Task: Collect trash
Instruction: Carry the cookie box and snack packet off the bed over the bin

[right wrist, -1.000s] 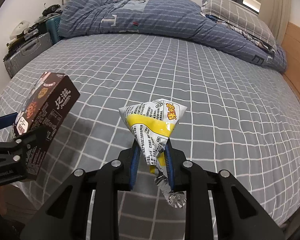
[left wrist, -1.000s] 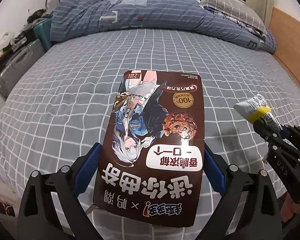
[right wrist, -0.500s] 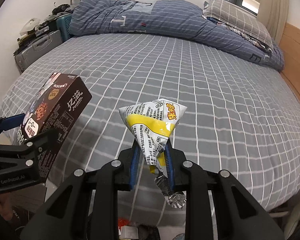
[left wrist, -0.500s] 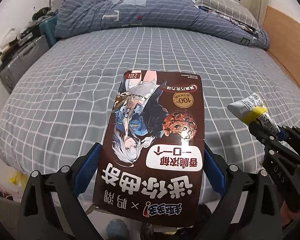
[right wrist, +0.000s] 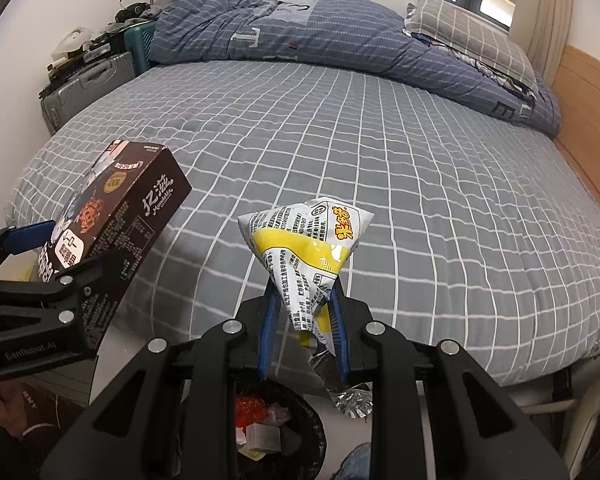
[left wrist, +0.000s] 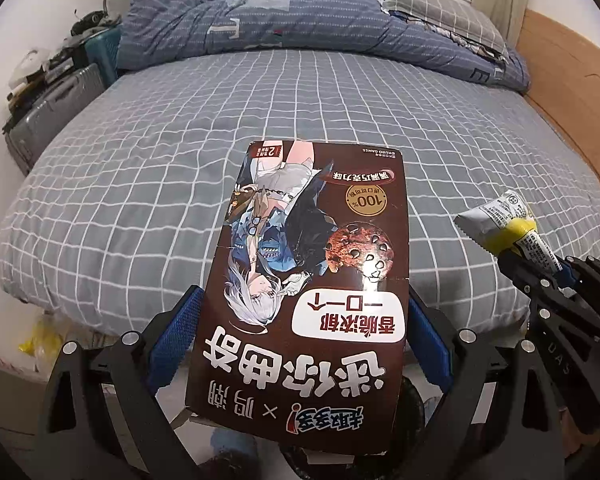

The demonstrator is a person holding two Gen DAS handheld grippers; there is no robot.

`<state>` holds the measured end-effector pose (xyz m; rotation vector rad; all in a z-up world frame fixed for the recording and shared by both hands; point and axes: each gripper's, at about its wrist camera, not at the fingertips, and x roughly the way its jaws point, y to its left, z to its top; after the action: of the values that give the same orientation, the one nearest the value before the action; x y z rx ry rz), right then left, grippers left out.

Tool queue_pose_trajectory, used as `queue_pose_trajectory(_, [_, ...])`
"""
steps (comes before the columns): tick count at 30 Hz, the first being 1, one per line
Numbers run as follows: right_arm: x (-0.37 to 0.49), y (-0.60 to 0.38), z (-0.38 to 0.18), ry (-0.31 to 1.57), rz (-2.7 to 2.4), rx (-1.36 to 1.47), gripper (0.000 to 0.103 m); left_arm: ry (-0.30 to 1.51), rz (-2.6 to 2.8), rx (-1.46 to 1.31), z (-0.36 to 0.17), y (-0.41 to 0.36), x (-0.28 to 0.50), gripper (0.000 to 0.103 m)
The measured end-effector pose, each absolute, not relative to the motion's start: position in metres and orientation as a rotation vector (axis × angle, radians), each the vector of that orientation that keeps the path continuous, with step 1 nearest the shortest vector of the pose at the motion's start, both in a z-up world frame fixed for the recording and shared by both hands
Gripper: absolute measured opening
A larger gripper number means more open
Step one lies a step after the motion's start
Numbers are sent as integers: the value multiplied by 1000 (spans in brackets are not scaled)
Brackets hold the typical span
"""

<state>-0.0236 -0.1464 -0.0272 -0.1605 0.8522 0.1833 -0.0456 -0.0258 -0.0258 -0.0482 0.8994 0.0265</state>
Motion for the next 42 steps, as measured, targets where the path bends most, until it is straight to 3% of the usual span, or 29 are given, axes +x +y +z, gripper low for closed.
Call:
queue_pose_trajectory(32, [-142,-156,-46,912,186,-112,23,976,59,-93,-69,-26,-158,92])
queue_pose_trajectory(42, [-165,-147,-75,984,198,-126,23,1028,63,-90,-89,-29,-180,92])
